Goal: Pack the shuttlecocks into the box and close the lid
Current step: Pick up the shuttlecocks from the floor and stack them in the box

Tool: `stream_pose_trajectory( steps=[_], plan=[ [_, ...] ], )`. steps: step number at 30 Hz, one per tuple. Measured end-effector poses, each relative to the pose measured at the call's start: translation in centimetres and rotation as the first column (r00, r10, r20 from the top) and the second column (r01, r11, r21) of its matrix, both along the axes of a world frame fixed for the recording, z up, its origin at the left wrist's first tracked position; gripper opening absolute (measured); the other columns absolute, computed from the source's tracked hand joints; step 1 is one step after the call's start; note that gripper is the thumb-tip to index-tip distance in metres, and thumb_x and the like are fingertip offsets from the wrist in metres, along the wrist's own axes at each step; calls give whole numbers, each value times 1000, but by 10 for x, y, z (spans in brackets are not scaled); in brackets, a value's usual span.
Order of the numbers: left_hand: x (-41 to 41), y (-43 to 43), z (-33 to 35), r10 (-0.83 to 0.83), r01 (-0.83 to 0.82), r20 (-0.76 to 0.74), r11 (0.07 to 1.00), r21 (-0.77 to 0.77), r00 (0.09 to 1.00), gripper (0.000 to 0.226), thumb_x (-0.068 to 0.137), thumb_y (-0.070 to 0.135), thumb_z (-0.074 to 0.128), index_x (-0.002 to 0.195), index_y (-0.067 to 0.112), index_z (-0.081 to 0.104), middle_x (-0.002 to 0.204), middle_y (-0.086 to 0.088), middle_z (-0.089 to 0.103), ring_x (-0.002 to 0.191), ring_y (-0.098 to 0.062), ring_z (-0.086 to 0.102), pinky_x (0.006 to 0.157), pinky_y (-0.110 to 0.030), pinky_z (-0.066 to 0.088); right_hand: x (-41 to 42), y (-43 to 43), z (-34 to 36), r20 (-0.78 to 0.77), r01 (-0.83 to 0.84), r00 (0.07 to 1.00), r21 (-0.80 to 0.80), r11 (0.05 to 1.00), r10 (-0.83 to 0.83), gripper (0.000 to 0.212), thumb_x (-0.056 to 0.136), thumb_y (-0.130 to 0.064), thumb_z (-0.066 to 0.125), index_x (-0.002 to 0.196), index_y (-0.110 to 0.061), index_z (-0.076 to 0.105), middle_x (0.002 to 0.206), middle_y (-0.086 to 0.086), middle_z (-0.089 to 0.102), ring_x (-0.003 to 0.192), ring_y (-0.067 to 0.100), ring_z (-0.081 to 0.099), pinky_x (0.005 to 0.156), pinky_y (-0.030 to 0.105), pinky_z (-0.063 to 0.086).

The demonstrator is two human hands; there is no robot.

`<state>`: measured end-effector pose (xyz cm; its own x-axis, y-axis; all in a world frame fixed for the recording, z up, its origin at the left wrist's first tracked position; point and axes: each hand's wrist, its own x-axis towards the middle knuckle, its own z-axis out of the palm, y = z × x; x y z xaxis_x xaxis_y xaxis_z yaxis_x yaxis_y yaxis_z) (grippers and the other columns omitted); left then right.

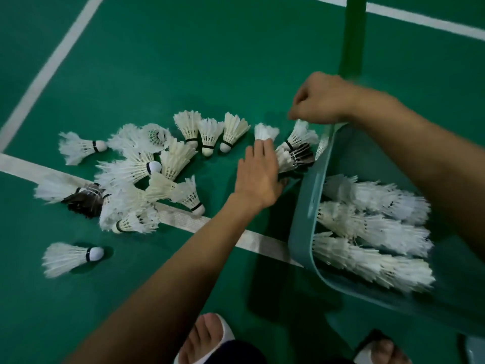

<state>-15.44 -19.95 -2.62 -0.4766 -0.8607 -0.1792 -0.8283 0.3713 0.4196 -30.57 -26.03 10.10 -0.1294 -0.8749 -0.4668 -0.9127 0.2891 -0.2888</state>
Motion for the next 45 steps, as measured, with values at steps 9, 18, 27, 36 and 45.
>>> stream_pose_trajectory(
  steps=[9, 18, 27, 36, 45],
  plan=[
    [3, 5, 3, 201, -206, -77, 977, -62, 977, 50, 77, 31, 79, 120, 15, 60, 120, -8, 51, 111, -28, 48, 84, -37, 46, -14, -28, -29, 132, -13, 990, 468, 883, -56, 27, 101, -34, 60, 99, -10, 72, 116, -1, 70, 115, 27, 62, 87, 37, 44],
    [31, -35, 48, 132, -213, 248, 918, 335, 960, 51, 71, 24, 87, 117, 21, 66, 133, -10, 55, 119, -33, 55, 99, -46, 51, -38, -2, 12, 233, 123, 964, 43, 991, -130, 37, 95, -40, 68, 91, -5, 78, 104, 18, 74, 93, 35, 67, 84, 47, 53],
    [2, -17, 23, -210, 212, -29, 966, 149, 977, 41, 73, 30, 79, 112, 30, 65, 123, -3, 55, 111, -28, 46, 89, -44, 50, -75, 55, 38, 517, 443, 825, -336, 831, -231, 47, 84, -59, 63, 83, -16, 81, 110, 33, 70, 85, 36, 62, 83, 47, 52],
    [-5, 8, -3, -130, 134, 46, 983, -124, 990, 28, 76, 39, 78, 102, 29, 73, 109, 0, 63, 103, -30, 58, 76, -38, 43, -104, 158, 77, 633, 615, 733, -461, 639, -249, 22, 75, -37, 71, 83, -18, 81, 88, 8, 79, 86, 24, 70, 78, 33, 53],
    [2, 26, 87, 416, -415, -608, 897, 153, 676, 53, 56, 27, 98, 103, 31, 73, 105, 0, 75, 85, -12, 75, 67, -35, 64, -78, 226, 39, 602, 745, 555, -52, 665, -574, 22, 80, -19, 78, 84, 2, 78, 81, 11, 67, 73, 18, 56, 71, 36, 45]
  ],
)
